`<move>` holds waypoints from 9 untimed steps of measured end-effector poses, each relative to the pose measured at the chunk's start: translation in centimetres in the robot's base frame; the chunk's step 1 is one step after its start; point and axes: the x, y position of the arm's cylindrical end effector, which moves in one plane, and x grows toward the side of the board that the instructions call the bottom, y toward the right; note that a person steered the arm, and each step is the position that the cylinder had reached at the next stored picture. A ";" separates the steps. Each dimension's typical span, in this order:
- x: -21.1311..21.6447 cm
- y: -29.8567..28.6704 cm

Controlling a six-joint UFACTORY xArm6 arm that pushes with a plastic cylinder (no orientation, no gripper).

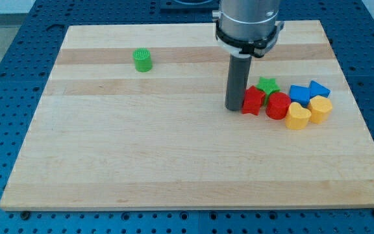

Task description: Push the green circle slightly up and right

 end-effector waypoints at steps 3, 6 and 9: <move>-2.7 2.6; -2.5 -8.3; -2.6 -19.6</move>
